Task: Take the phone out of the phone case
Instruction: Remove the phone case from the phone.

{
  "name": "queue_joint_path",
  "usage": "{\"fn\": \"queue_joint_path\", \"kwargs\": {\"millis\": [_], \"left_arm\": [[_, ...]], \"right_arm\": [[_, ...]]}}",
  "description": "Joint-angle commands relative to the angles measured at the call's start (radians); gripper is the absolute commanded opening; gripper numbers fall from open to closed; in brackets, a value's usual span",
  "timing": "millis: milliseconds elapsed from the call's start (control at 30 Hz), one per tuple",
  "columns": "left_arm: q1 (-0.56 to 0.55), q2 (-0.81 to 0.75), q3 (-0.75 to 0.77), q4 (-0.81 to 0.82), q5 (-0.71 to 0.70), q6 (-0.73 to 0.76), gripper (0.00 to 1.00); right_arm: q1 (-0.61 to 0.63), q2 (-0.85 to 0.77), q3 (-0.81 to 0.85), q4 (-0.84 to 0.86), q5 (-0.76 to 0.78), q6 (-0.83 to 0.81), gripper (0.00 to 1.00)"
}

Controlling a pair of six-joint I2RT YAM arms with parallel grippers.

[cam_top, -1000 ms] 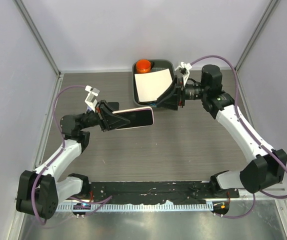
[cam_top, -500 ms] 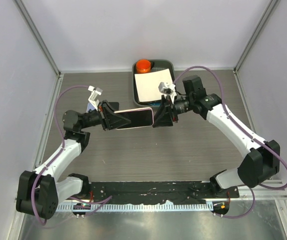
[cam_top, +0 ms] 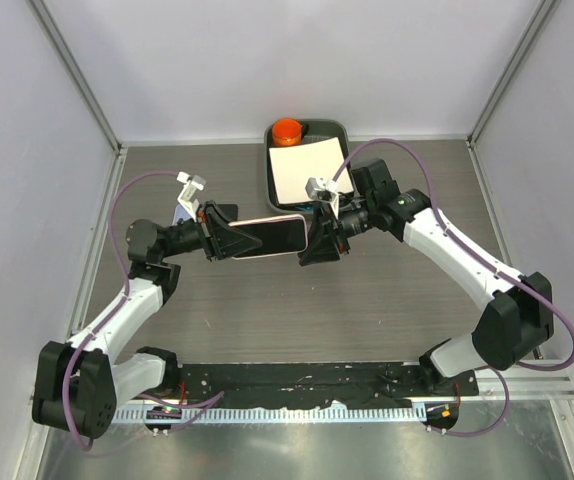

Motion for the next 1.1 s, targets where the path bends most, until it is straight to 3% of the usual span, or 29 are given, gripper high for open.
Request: {"fn": "queue_joint_path", "kwargs": {"millis": [0, 333, 600, 1067], "left_arm": [[0.003, -0.024, 0.053, 0.052, -0.026, 0.004, 0.00], [0.004, -0.025, 0.049, 0.056, -0.023, 0.006, 0.00], [0.003, -0.028, 0.047, 0.062, -0.022, 0.001, 0.00], [0.003, -0.025, 0.052, 0.076, -0.029, -0.023, 0.00]], "right_arm": [[0.002, -0.004, 0.015, 0.007, -0.007, -0.037, 0.31], [0.002, 0.009, 0.020, 0.039, -0.038, 0.015, 0.34], [-0.017, 0.001, -0.031, 0.255, -0.038, 0.234, 0.35], [-0.033, -0.028, -0.071, 0.258, -0.059, 0.160, 0.36]]}}
